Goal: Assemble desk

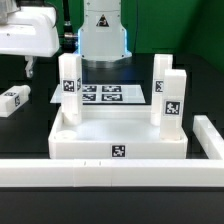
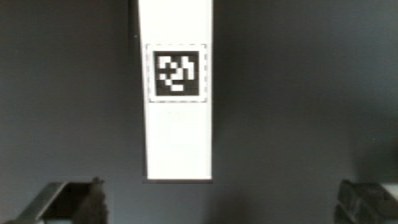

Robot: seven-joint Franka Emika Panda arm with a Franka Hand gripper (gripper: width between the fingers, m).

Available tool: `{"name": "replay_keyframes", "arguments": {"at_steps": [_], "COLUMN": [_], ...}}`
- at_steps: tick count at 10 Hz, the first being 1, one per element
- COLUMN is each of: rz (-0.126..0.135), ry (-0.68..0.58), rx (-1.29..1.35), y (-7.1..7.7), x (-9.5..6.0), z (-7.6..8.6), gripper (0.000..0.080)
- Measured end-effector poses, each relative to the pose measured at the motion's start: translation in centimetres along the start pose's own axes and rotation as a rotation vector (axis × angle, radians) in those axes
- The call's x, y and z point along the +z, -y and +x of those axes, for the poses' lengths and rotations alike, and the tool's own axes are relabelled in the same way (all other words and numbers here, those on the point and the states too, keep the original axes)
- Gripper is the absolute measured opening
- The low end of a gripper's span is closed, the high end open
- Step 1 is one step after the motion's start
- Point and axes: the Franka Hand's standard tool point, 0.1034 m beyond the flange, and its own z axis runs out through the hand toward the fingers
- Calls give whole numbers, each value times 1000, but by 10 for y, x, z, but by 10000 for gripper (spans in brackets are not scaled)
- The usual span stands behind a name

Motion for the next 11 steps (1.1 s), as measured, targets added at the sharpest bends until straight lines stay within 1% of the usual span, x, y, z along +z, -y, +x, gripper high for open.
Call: {"name": "replay_keyframes", "arguments": {"at_steps": [1, 2, 3, 4, 5, 6, 7, 8, 9, 10, 11], "rz": [0, 33, 40, 60, 65, 69, 81, 81, 76, 77, 75], "ry": [4, 116, 167, 270, 325, 367, 449, 510, 511, 514, 524], "rx": [0, 0, -14, -18, -22, -24, -24, -29, -33, -33, -15], "y": [0, 7, 4, 5, 6, 6, 7, 7, 7, 4, -7], "x": [1, 2, 4, 7, 9, 11, 13, 13, 15, 17, 22], "z": [-1, -7, -2, -5, -1, 0, -4, -4, 0, -1, -4], "gripper": [649, 649, 649, 649, 649, 649, 649, 649, 649, 649, 649]}}
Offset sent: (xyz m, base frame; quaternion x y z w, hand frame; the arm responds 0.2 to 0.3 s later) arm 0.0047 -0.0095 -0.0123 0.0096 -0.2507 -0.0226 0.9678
